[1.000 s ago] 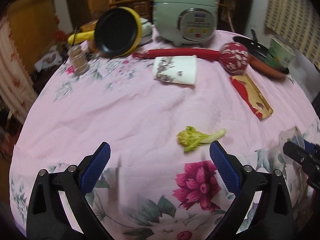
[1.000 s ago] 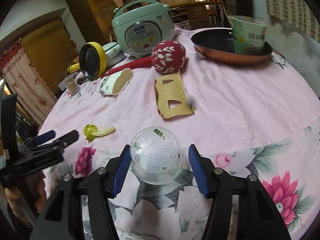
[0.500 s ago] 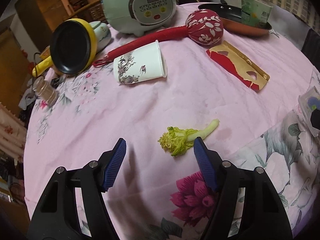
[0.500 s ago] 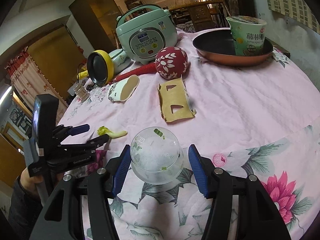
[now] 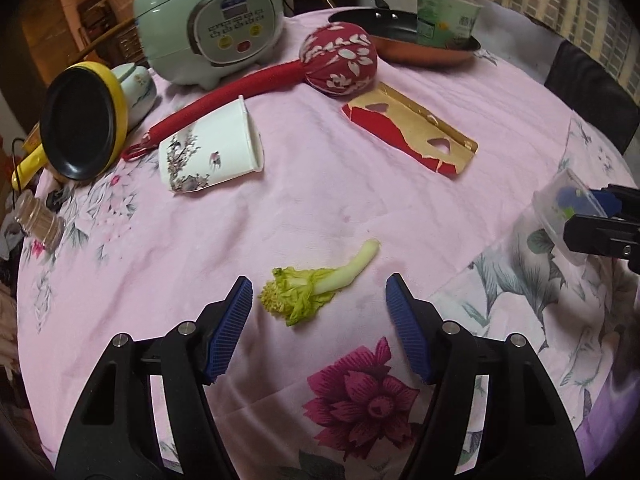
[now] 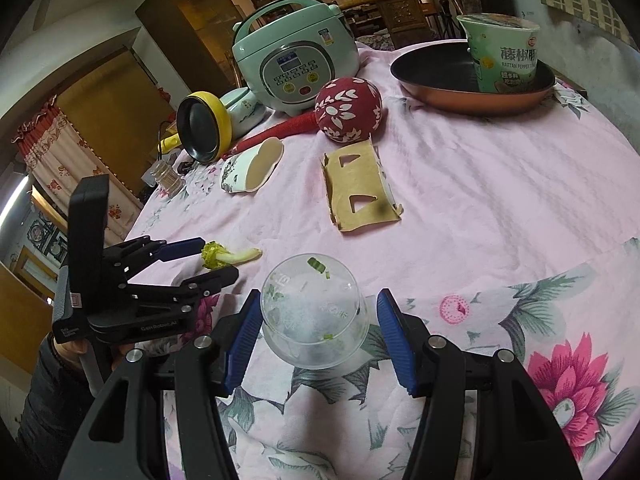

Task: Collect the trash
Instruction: 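Lower the open left tool onto the celery stalk and close it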

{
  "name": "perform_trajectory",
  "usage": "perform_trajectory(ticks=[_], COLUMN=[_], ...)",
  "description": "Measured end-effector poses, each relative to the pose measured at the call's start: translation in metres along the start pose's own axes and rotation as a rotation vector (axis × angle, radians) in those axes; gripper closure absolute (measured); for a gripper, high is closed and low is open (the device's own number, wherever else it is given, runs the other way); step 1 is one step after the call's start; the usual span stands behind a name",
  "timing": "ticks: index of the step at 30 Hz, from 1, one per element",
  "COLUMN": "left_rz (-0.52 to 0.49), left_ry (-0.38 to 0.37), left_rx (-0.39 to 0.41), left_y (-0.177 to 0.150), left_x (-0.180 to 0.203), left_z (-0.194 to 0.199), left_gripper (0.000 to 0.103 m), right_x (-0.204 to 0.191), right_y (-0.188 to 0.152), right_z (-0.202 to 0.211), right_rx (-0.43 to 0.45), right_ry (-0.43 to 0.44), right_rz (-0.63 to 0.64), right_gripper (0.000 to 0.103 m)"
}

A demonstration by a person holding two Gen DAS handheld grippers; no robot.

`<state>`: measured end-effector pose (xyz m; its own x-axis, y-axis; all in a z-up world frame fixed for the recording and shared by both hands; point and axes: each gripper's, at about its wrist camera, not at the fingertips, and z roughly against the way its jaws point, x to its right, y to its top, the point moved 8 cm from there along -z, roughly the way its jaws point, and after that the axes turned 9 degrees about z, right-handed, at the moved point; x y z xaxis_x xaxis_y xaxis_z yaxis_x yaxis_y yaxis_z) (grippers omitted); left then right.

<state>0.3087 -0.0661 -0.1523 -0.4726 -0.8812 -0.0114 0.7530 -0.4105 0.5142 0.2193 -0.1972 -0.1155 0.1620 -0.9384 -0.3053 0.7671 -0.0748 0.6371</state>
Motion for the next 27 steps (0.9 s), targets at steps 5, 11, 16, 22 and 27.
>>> perform_trajectory(ticks=[5,11,16,22,27], left_rz=[-0.025,0.015,0.048,0.166,0.253], left_ry=[-0.004,0.030,0.122,0.130,0.141], left_rx=[-0.043,-0.048,-0.053,0.006,0.016], left_y=[0.000,-0.002,-0.015,-0.032,-0.064], left_x=[0.004,0.000,-0.009,-0.023,-0.026], left_z=[-0.011,-0.001,0.021,0.072,0.102], left_gripper=[0.050,0.062,0.063,0.063,0.063], right_x=[-0.001,-0.001,-0.002,-0.009,-0.024], right_y=[-0.001,0.000,0.000,-0.002,-0.004], right_z=[-0.002,-0.001,0.000,0.002,0.004], right_rx=[-0.013,-0.006,-0.001,0.007,0.011], right_ry=[0.012,0.014,0.020,0.028,0.034], right_rz=[-0.003,-0.003,-0.001,0.019,0.068], right_gripper=[0.045,0.045,0.045,0.045,0.045])
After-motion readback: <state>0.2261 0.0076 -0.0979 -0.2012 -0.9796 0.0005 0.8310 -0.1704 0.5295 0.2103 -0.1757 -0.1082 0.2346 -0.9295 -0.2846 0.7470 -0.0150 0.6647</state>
